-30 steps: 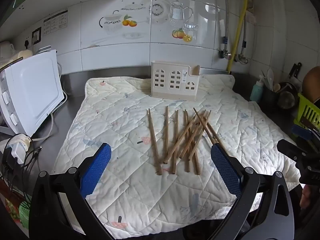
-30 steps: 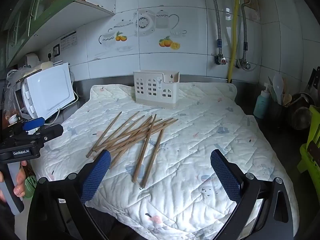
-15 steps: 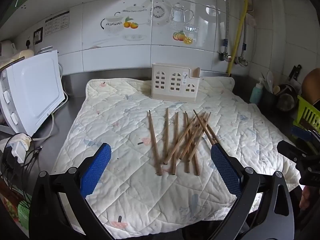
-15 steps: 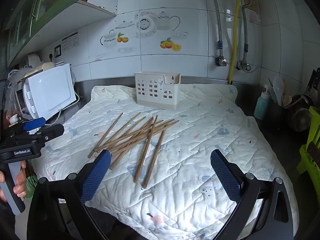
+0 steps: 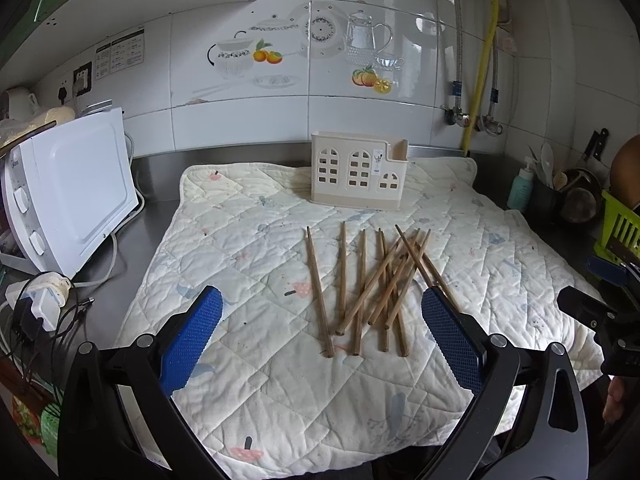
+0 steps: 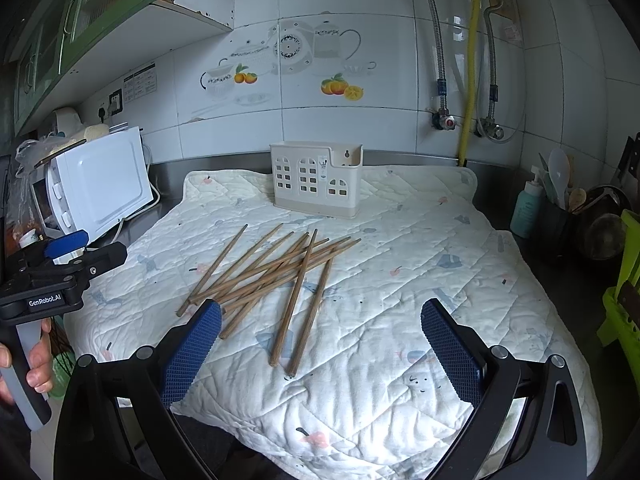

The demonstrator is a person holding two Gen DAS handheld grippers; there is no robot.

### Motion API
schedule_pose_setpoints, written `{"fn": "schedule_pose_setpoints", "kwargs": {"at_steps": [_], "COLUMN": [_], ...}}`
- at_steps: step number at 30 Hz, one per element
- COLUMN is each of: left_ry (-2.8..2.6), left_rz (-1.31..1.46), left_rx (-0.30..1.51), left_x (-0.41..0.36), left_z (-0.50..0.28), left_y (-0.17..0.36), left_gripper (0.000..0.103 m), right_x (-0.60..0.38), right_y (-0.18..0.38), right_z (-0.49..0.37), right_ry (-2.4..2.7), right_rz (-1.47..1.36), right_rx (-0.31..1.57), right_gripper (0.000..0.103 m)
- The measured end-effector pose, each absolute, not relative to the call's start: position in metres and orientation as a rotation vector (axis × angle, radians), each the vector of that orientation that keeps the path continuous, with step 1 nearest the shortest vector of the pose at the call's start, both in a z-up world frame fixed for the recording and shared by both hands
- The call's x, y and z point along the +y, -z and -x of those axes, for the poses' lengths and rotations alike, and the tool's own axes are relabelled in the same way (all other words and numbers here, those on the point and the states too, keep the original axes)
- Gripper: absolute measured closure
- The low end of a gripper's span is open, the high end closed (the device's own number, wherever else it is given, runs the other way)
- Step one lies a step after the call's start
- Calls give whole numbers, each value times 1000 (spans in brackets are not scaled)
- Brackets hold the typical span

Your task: Organize utensils

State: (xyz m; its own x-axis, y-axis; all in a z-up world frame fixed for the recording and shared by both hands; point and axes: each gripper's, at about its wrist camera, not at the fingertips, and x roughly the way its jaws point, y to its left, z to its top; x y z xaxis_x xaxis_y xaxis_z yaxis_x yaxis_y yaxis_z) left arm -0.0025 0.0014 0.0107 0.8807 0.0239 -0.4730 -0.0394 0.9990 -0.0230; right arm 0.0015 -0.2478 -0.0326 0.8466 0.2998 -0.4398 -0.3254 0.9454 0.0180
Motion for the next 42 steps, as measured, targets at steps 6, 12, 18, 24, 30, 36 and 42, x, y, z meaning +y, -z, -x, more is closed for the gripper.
{"fn": "schedule_pose_setpoints", "kwargs": {"at_steps": [6, 12, 18, 24, 30, 36, 42], "left_ry": [-35, -40, -41, -34, -27, -11, 8], "left_rz": [34, 42, 49, 51, 47, 46, 62], "left_rx": [488, 489, 496, 504, 506, 506, 505], "left_x": [3, 6, 10, 13, 17, 22, 30], "left_z": [2, 0, -2, -7, -12, -18, -27], "left_y": [-7, -8, -3, 2, 7, 10, 17], "left_gripper": [5, 5, 5, 5, 5, 11, 16], "right_x": [-248, -246, -247, -237, -228, -216, -200], "right_y": [34, 34, 36, 46, 57, 67, 80], "right_z": [-3, -4, -5, -12, -20, -31, -46], "right_ry": [-330, -328, -332, -330, -348, -365, -383], "right_rz": [57, 60, 57, 70, 59, 50, 56], "right_rx": [454, 457, 462, 481, 514, 547, 587], "right_gripper": [6, 7, 7, 8, 24, 33, 48]}}
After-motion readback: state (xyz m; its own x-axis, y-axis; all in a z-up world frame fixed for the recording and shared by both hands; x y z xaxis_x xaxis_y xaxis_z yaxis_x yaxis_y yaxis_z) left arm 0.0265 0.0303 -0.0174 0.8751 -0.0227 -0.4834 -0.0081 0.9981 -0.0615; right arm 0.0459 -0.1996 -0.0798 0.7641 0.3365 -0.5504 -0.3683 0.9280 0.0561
